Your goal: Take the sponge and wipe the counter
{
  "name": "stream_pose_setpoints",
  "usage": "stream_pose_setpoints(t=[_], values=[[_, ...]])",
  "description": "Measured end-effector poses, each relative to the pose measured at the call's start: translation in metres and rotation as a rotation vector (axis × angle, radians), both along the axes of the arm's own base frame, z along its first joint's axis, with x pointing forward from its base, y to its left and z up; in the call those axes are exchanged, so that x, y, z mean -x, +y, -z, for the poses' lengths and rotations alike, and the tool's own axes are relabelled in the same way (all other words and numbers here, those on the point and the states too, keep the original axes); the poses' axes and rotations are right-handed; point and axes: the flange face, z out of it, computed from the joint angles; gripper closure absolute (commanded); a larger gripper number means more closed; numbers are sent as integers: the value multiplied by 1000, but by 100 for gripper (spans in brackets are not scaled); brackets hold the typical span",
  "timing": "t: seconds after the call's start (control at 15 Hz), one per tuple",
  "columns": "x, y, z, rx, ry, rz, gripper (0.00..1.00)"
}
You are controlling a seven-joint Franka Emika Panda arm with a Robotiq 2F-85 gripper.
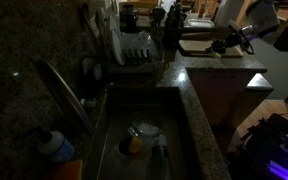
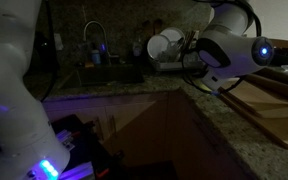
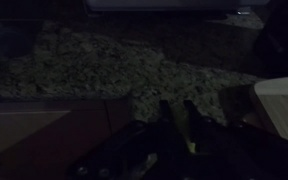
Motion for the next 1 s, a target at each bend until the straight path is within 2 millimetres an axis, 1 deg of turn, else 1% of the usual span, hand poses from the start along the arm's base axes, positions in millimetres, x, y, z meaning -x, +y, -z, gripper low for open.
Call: stream_pose_setpoints(t=[0.13,0.27,0.47,0.67,0.73,0.93,1.0], values=[[-1,10,4,-27,42,-64,95],[-1,14,11,-16,83,-93,95],[-3,15,20,37,114,-88,95],[-10,17,23,109,133,-53,95],[-12,18,24,131,143,-39,82],[-13,20,25,133,146,-39,82],[-13,20,25,133,147,-38,95]])
